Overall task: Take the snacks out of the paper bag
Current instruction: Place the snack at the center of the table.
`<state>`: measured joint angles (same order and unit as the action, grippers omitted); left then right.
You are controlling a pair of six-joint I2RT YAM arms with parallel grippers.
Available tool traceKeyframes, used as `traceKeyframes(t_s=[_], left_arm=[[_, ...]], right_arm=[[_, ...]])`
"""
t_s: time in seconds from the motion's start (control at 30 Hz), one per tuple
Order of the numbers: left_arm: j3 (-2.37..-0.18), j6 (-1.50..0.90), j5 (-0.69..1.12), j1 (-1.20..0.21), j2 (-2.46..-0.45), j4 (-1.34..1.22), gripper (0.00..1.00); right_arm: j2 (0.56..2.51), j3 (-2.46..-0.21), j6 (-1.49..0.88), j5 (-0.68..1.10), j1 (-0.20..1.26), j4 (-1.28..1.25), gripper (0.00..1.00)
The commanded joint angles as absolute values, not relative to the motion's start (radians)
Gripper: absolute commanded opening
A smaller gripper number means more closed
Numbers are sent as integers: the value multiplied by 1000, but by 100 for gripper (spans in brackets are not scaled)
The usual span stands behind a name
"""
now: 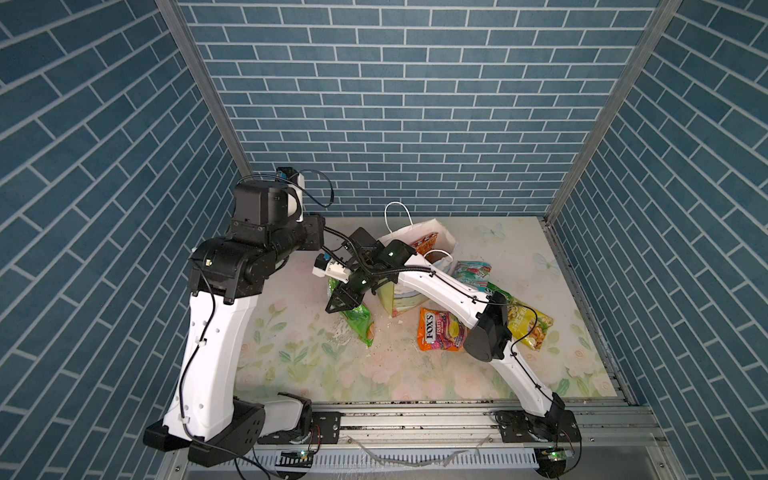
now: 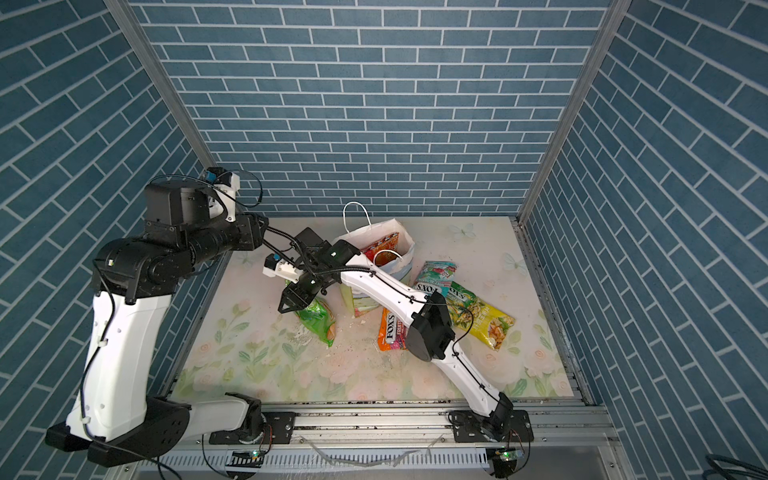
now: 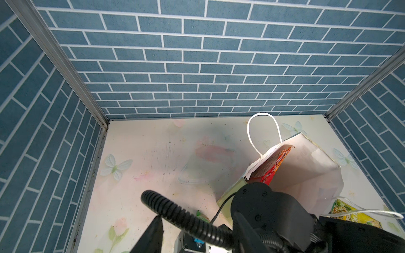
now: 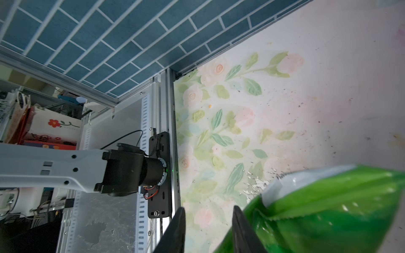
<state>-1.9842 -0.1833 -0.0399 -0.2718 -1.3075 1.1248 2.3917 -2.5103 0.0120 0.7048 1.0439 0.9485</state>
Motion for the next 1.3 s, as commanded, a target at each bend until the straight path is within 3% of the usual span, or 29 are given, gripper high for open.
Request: traceKeyframes(t_s=[0.0, 0.17, 0.7, 0.87, 1.07, 1.13, 1.27], left_arm=[[-1966, -172, -69, -261, -1317, 1140, 52], [-1955, -184, -61, -261, -1324, 1123, 52], [-1945, -186, -44, -260, -1342, 1106, 45], [-1942, -189, -45, -261, -1344, 1108, 45], [-1912, -195, -47, -261, -1342, 1100, 45], [-1914, -194, -56, -261, -1342, 1100, 45], [-1934, -194, -61, -261, -1355, 1109, 45]], right_arm=[[2401, -2537, 20, 817, 1029, 921, 39], [2350, -2518, 26, 794, 1026, 925, 37], [1874, -2062, 27, 576, 967, 662, 35], [1731, -1905, 14, 360, 961, 623, 30], [1629, -1740, 0, 256, 967, 682, 30], [1607, -1675, -3, 196, 982, 689, 27], [1594, -1584, -7, 24, 1012, 685, 11]])
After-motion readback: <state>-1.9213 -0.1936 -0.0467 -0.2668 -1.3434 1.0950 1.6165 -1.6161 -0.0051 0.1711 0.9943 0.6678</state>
